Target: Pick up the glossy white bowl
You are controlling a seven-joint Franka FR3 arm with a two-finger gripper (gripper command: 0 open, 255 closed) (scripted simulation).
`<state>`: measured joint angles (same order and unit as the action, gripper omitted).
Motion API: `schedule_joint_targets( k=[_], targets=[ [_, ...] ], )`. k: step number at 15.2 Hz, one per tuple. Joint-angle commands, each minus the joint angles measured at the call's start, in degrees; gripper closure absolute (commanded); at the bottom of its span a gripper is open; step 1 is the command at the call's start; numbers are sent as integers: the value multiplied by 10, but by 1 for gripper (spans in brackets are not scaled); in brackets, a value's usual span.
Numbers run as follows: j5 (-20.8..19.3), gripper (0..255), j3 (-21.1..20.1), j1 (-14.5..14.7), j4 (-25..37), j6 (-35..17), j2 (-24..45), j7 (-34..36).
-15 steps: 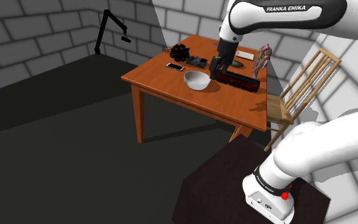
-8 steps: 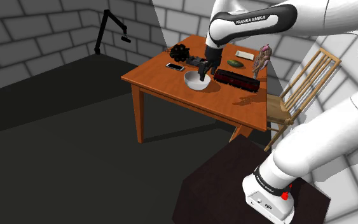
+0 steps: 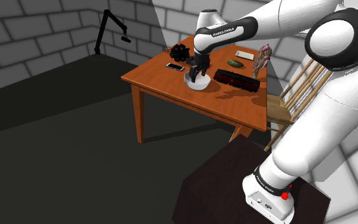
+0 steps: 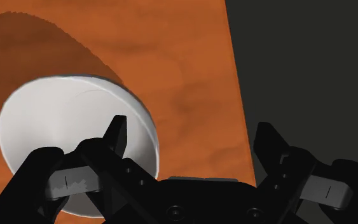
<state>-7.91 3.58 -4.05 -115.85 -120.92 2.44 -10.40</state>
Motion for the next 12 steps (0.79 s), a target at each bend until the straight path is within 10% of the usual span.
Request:
schedule_joint_targets(
  k=[1, 12],
  targets=[
    [-8, 0, 2, -2, 32, -15, 44, -1],
    [-30, 0, 10, -7, 118, -66, 176, 2]
  ],
)
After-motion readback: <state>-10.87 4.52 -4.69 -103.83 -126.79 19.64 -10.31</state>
